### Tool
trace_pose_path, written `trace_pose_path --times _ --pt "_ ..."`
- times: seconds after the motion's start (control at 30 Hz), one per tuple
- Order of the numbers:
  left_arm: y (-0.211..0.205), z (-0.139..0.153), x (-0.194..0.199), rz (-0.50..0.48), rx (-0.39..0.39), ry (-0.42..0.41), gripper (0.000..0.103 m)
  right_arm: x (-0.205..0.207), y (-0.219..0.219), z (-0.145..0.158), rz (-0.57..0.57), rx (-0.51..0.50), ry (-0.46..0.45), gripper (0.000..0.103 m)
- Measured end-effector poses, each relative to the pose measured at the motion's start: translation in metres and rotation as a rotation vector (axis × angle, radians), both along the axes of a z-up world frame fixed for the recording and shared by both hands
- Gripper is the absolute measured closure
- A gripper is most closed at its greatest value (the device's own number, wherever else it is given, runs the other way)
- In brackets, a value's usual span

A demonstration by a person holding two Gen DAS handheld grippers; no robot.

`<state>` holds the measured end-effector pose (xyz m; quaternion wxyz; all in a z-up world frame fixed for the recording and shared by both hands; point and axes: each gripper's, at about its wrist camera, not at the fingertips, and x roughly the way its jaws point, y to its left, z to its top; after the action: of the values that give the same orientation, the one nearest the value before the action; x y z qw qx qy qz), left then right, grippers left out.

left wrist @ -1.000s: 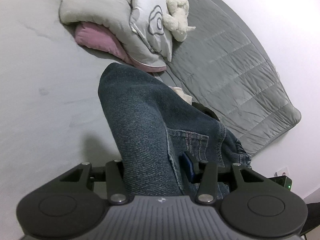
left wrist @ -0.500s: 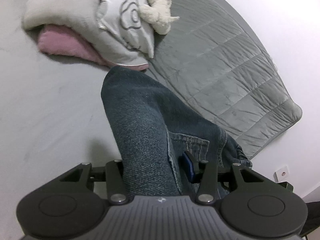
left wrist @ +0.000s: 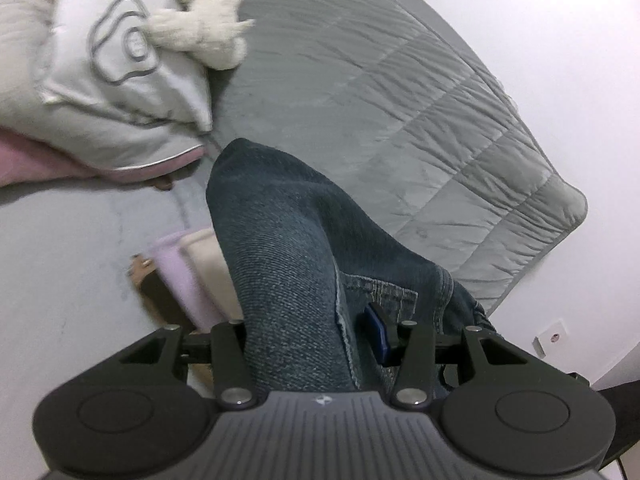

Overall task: Fold clothes
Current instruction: 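Carry the jeans with both grippers toward the stack of folded clothes, then lower the jeans onto the clothes stack and open both grippers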

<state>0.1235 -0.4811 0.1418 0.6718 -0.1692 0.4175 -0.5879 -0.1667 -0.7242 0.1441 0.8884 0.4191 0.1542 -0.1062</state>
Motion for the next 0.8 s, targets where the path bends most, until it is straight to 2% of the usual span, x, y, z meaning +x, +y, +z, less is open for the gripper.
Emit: trace_pose_path --times 0.4,0.63,0.8 --pt "-0.099 0.034 -0.001 -0.106 -0.040 -0.029 0.060 -0.025 -0.058 0.020 -0.130 -0.019 -0.037 0.031" --pt "-0.165 0.041 -0.008 -0.170 -0.009 -0.045 0.060 -0.048 -0.089 0.010 -0.236 0.015 -0.052 0.029" --pt "-0.192 0.022 -0.008 -0.173 0.042 -0.048 0.060 -0.052 -0.108 -0.016 -0.285 0.083 -0.042 0.029"
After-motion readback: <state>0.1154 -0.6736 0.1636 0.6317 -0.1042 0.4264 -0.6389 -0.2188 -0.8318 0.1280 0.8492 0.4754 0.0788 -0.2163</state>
